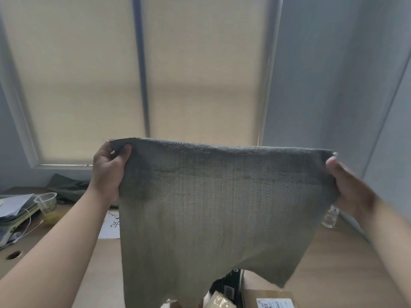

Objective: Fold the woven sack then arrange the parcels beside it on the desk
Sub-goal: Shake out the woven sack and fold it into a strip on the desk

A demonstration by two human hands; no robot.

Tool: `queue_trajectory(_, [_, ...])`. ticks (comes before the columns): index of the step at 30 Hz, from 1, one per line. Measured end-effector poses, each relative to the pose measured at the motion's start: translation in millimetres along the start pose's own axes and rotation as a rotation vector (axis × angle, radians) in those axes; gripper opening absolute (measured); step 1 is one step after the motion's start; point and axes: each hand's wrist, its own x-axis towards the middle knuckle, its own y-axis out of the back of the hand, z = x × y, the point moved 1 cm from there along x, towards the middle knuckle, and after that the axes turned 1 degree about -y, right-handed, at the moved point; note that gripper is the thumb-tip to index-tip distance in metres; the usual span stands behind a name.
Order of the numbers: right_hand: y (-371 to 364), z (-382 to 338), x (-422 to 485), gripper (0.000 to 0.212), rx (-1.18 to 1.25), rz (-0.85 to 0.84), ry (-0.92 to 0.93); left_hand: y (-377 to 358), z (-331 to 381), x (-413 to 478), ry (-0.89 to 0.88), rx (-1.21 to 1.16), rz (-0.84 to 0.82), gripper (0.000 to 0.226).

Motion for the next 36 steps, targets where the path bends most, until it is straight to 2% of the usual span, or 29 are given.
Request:
queue_trajectory(2, [-2.8,13.0,-4.2,0.021,-0.053,-0.014,-0.085,-0.3,-5.2,-2.8,0.046,-0.004,0.006,0.019])
queue_trajectory(7, [-6.6,19.3,-0.2,0.012,-0.023,0.093,-0.055,6.8,-17.1,-5.1,0.148,0.055,-0.046,0.014])
queue_trajectory(12, [-10.6,11.1,10.6,0.030,-0.053,0.197,0.099,9.3,-20.6,-4.9,0.132,0.206,-0.140,0.016])
queue_trajectory(16, [-12.6,12.1,10.7,0.056,-0.183,0.225,0.110,9.6,-24.5,-4.7,0.238,0.283,-0.164,0.014])
queue_trajectory(19, [-10.0,13.2,10.4,0.077,-0.187,0.252,0.082,17.0,-27.5,-8.5,0.435,0.270,-0.207,0.075])
queue_trajectory(20, [-9.4,12.7,11.0,0.082,-0.195,0.262,0.072,20.0,-27.0,-11.3,0.516,0.209,-0.245,0.088])
queue_trajectory(23, [-2.3,10.7,12.4,0.094,-0.189,0.295,0.060,32.4,-32.9,-16.7,0.625,0.039,-0.407,0.121])
queue_trajectory(25, [3.5,10.4,11.6,0.096,-0.218,0.308,0.057,35.4,-38.6,-20.5,0.606,-0.010,-0.443,0.129])
queue_trajectory(27, [3.8,8.0,4.7,0.086,-0.235,0.282,0.046,30.3,-41.8,-26.3,0.563,-0.030,-0.402,0.116])
queue_trajectory(30, [2.2,8.6,-0.7,0.051,-0.161,0.165,-0.028,18.7,-40.9,-32.5,0.441,-0.090,-0.327,0.090])
queue_trajectory(31, [-2.5,6.4,-2.6,0.047,-0.122,0.141,-0.084,16.4,-41.1,-33.0,0.404,-0.101,-0.304,0.085])
queue_trajectory(34, [-7.8,9.3,-11.2,0.066,0.062,0.086,-0.208,8.5,-40.1,-33.6,0.361,-0.135,-0.235,0.070])
queue_trajectory(36, [-9.2,17.8,-15.3,0.067,0.174,0.025,-0.265,4.2,-38.5,-34.6,0.365,-0.200,-0.220,0.062])
